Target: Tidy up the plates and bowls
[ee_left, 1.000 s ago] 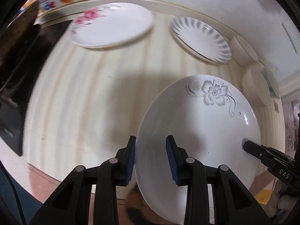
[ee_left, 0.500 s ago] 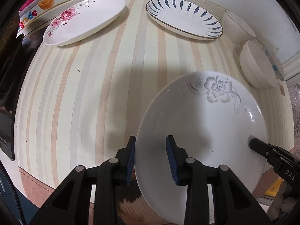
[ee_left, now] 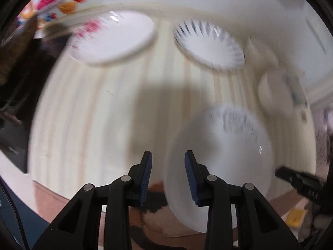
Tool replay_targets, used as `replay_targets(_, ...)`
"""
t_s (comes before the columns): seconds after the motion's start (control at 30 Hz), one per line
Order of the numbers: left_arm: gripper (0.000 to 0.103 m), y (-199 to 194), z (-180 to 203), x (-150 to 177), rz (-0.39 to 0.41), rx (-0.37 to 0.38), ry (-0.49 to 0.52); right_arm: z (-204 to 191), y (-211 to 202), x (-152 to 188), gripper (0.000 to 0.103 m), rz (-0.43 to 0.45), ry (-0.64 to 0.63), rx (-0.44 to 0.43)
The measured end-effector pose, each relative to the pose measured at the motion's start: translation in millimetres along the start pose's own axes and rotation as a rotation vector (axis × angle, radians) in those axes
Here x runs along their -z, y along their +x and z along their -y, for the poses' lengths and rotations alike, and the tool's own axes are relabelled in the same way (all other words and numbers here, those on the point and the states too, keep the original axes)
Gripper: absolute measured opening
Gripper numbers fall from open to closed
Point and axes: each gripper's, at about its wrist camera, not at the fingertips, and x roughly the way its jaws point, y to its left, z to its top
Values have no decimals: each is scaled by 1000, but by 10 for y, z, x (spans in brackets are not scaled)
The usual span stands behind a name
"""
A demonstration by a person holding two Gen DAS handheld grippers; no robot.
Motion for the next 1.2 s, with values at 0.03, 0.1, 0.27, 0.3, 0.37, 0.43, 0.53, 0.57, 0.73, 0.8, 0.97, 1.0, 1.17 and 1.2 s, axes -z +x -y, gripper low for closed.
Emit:
replay_targets(0.03, 41, -101, -78, -92, 26, -2, -25, -60, -111, -40, 28, 10, -19, -4)
replay_targets(0.1, 51, -243, -249, -321, 82, -10, -83, -280, -343, -207, 43, 42, -66, -34)
replay_targets(0.27, 59, -64, -839, -897, 135, -71, -210, -1067, -375, -992, 64, 112, -178, -196)
replay_targets(0.3, 59, 13, -946, -991, 131, -83, -239, -1304, -233, -1252, 64, 118, -219, -215)
replay_targets(0.37, 59, 185, -1187, -1165, 125, -98, -305, -1616, 1, -1597, 64, 135, -274, -204)
replay_targets(0.43, 59, 345, -1356, -1309, 126, -126, -342, -1938, 350, -2002, 64, 125, -320, -195)
replay_targets(0.53, 59, 568, -1595, -1487, 117, -161, -383, -2298, 843, -2472, 59, 95, -360, -175)
replay_targets(0.57, 59, 623, -1642, -1534, 117, -175, -391, -2377, 982, -2601, 58, 84, -367, -171)
replay_targets(0.73, 59, 917, -1855, -1744, 98, -189, -404, -2566, 1557, -3129, 51, 57, -321, -143)
replay_targets(0.8, 54, 986, -1901, -1796, 102, -177, -400, -2587, 1724, -3256, 43, 44, -304, -159)
replay_targets(0.97, 26, 1071, -1932, -1855, 106, -180, -387, -2614, 1937, -3337, 19, 34, -298, -166)
replay_targets(1.0, 26, 1071, -1933, -1857, 108, -181, -389, -2616, 1943, -3341, 19, 44, -299, -174)
replay_targets(1.17, 25, 1032, -1906, -1813, 116, -170, -396, -2540, 1906, -3292, 18, 46, -285, -190)
replay_targets(1.2, 25, 992, -1901, -1782, 118, -171, -392, -2529, 1890, -3275, 18, 49, -284, -191)
